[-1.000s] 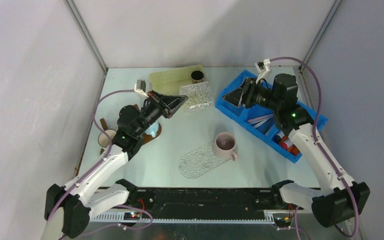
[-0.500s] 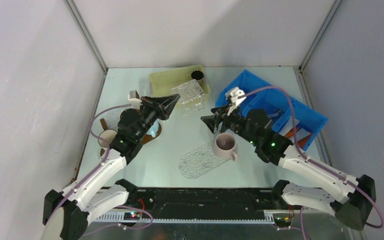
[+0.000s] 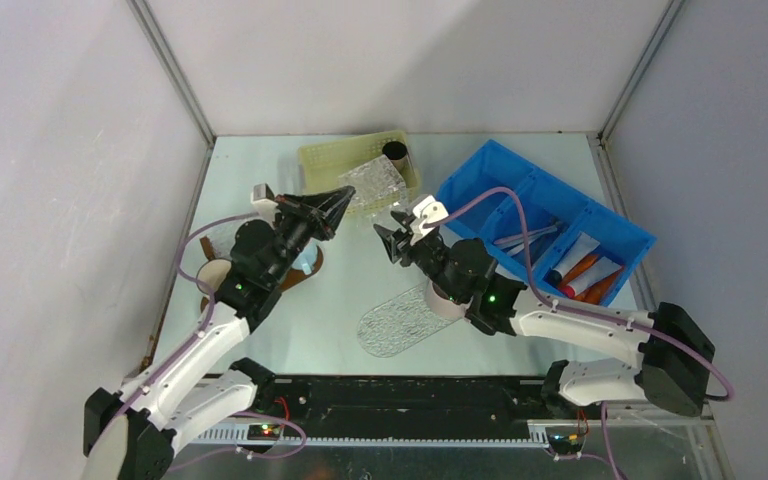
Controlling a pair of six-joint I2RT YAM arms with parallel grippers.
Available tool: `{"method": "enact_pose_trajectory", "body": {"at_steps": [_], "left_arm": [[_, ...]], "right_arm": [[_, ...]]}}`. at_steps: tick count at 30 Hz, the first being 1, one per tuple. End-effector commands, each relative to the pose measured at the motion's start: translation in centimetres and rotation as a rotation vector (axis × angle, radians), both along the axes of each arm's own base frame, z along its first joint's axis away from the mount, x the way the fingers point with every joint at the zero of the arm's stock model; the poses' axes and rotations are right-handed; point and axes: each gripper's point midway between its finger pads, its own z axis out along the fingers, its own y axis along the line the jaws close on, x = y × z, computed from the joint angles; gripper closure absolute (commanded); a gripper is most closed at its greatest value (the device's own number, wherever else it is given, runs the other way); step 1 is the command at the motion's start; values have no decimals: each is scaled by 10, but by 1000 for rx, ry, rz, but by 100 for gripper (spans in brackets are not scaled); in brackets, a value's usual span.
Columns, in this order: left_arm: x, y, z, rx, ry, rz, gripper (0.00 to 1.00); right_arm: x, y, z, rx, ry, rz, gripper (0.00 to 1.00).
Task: Prepare toiletry sets of a toothbrush and toothpaste on the tray
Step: Pick up the toothpaste holder from the storage box.
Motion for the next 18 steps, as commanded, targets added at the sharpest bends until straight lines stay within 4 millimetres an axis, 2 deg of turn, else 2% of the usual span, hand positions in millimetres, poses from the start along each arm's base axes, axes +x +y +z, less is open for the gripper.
{"method": "enact_pose_trajectory", "body": {"at_steps": [1, 18], "left_arm": [[-11, 8, 49, -84, -102, 10, 100], [-17, 7, 59, -119, -119, -11, 100]], "right_arm": [[14, -9, 33, 111, -93, -104, 56], [24, 7, 12, 105, -85, -117, 58]]}}
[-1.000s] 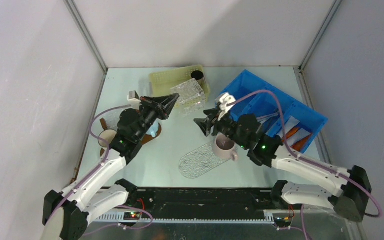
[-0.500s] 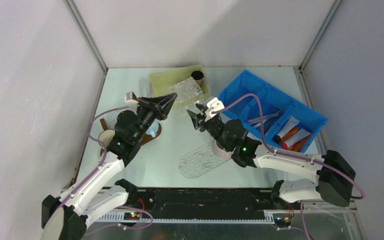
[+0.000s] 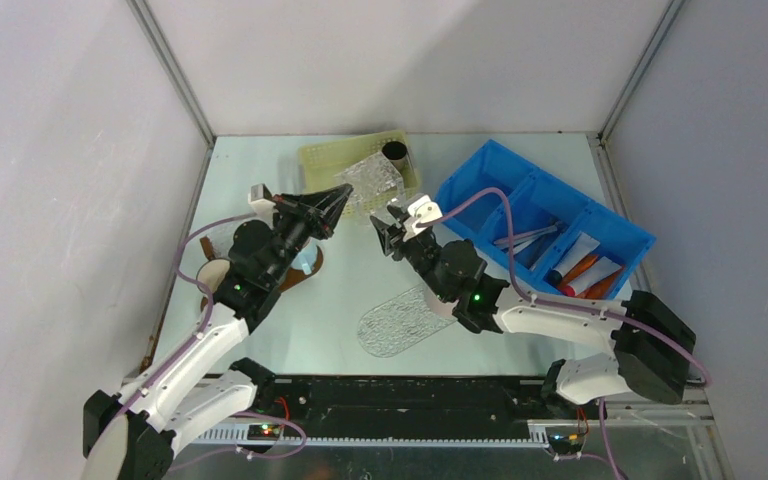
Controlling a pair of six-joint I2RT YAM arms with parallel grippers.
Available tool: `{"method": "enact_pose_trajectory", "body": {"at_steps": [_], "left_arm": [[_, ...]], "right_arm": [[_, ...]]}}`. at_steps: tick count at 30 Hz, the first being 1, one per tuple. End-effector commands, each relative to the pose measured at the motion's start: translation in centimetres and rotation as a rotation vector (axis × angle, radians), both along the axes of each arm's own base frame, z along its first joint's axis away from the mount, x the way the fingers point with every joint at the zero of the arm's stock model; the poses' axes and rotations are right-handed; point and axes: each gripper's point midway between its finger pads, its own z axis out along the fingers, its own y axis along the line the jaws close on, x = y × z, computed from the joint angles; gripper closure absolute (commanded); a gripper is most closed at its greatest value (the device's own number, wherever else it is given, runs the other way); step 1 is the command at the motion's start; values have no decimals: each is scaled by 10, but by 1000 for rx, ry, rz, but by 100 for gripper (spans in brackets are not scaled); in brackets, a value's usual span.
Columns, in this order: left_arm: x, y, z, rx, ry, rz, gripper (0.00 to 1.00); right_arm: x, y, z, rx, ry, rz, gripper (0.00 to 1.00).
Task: Prepare toiletry sets of a toothbrush and toothpaste on the tray
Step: Pick up the toothpaste holder from the storage box.
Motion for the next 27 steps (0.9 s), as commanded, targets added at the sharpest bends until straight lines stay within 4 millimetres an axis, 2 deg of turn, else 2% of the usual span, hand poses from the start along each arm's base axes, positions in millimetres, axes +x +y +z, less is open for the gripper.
{"method": "enact_pose_trajectory", "body": {"at_steps": [1, 7, 14, 20, 23, 25, 27], "left_arm": [[-16, 4, 52, -98, -114, -22, 100], [-18, 6, 57, -118, -125, -23, 100], [-19, 3, 55, -111, -119, -36, 100], [-21, 2, 49, -111, -104, -43, 100], [-22, 2, 45, -115, -96, -50, 100], [-22, 1, 38, -114, -81, -54, 96], [-22, 3, 31, -115, -67, -46, 87]], "right_arm": [[4, 1, 8, 39, -33, -30, 58], [9, 0, -4, 24, -18, -62, 58], [8, -2, 8, 59, -69, -56, 63], [3, -1, 17, 61, -99, -36, 81], [0, -4, 20, 50, -97, -33, 96], [-3, -5, 21, 38, -97, -30, 100], [-7, -5, 20, 16, -92, -23, 100]]}}
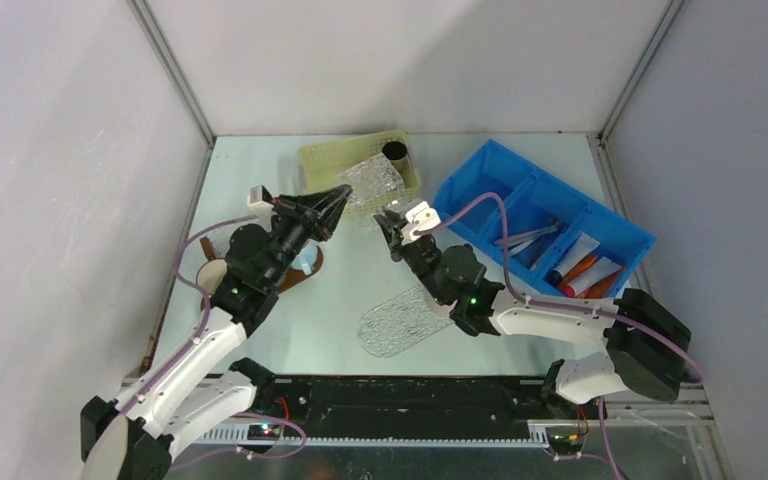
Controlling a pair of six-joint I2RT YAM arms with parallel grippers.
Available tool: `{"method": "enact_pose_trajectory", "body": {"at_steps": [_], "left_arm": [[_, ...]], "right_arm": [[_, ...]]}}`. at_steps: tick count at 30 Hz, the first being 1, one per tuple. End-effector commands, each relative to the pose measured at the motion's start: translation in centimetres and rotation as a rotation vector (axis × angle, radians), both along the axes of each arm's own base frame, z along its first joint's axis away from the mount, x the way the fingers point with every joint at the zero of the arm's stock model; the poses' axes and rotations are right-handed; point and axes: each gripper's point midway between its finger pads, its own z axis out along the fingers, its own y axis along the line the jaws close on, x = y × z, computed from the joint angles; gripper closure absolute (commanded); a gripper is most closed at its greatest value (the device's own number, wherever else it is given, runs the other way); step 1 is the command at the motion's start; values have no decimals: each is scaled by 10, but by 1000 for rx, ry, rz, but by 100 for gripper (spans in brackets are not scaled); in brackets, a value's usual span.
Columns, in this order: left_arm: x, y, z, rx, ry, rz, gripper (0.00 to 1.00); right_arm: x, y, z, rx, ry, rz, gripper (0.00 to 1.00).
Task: Prepare toiletry sets of a toothbrush and toothpaste on the tray
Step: Pick up the toothpaste holder from the storage box.
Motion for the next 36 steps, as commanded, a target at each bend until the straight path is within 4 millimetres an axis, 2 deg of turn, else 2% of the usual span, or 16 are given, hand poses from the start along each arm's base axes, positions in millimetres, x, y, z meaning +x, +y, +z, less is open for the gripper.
{"method": "enact_pose_trajectory", "body": {"at_steps": [1, 8, 14, 15, 16, 17, 18, 19, 20, 21, 22, 23, 24, 30, 35, 36], "left_arm": [[-14, 5, 17, -70, -55, -17, 79], [-18, 22, 4, 75, -75, 78, 36], [-23, 41, -12, 370, -114, 170, 14], [-26, 46, -18, 458, -114, 182, 12], [-25, 52, -20, 505, -117, 209, 9], [-27, 61, -25, 604, -122, 235, 8], [-28, 65, -26, 651, -126, 247, 5], [-30, 74, -29, 744, -134, 269, 4], [-34, 79, -33, 802, -121, 270, 1], [-34, 87, -36, 886, -131, 291, 1], [-37, 93, -38, 932, -123, 293, 0], [-37, 101, -41, 1006, -126, 314, 0], [-41, 108, -45, 1069, -127, 316, 0], [-54, 141, -54, 1228, -112, 403, 0], [-61, 149, -55, 1256, -126, 418, 0], [-62, 149, -55, 1263, -130, 416, 0]], "right_arm": [[-12, -6, 19, 10, -27, 13, 100], [-31, -15, 4, -84, 97, 31, 100], [-53, -20, -22, -191, 336, 61, 100], [-58, -24, -30, -242, 383, 60, 100], [-61, -23, -24, -224, 416, 66, 100], [-66, -27, -37, -275, 461, 59, 100], [-68, -27, -32, -257, 489, 57, 100], [-73, -31, -42, -301, 527, 49, 100], [-76, -30, -36, -274, 555, 49, 100], [-80, -34, -47, -318, 597, 39, 100], [-84, -32, -43, -296, 629, 44, 100], [-88, -36, -55, -342, 672, 32, 100], [-91, -32, -56, -339, 707, 36, 100], [-112, -33, -91, -477, 901, 33, 100], [-119, -26, -115, -553, 1007, 13, 100], [-120, -26, -125, -589, 1031, -2, 100]]}}
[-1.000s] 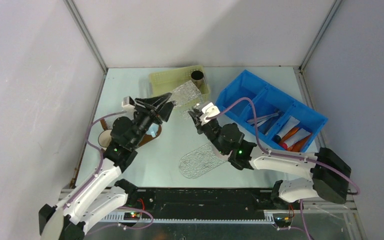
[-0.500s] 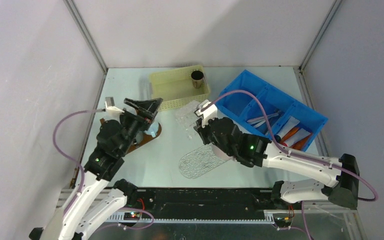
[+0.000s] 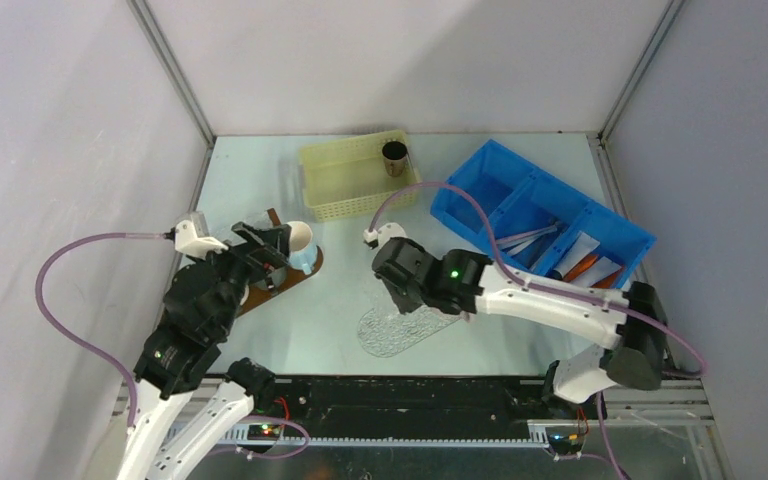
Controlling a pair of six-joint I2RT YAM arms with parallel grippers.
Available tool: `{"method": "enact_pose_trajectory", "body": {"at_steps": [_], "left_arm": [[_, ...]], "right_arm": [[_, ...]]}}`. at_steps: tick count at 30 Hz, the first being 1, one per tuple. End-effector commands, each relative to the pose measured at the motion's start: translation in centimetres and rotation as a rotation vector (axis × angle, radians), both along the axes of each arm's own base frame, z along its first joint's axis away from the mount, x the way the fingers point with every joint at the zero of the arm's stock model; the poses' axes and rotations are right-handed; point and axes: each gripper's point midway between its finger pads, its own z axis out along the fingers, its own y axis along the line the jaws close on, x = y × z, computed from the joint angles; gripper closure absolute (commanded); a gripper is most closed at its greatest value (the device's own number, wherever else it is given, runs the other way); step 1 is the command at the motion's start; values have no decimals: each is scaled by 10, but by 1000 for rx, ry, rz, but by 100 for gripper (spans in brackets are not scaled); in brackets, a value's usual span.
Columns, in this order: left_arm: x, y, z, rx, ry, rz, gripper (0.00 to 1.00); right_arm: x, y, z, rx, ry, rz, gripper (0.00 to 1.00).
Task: Prepare toiletry sets of a toothbrush and toothpaste on the tray
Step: Pick up the toothpaste holder from the storage box, then place the toothpaste holder on the tray.
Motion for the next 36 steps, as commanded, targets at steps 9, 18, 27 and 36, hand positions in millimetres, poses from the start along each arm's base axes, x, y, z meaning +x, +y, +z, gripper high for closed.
{"method": "enact_pose_trajectory", "body": {"at_steps": [9, 18, 27, 36], "left_arm": [[-10, 20, -7, 144, 4, 34, 0], [-11, 22, -5, 154, -5, 39, 0], [-10, 22, -5, 160, -4, 38, 0], [-9, 21, -6, 162, -1, 34, 0]], "right_arm": [[-8, 4, -50, -141, 211, -136, 100], [-3, -4, -72, -204, 225, -215, 100], [2, -15, -80, -222, 208, -267, 100], [-5, -24, -85, -224, 230, -276, 100]]}}
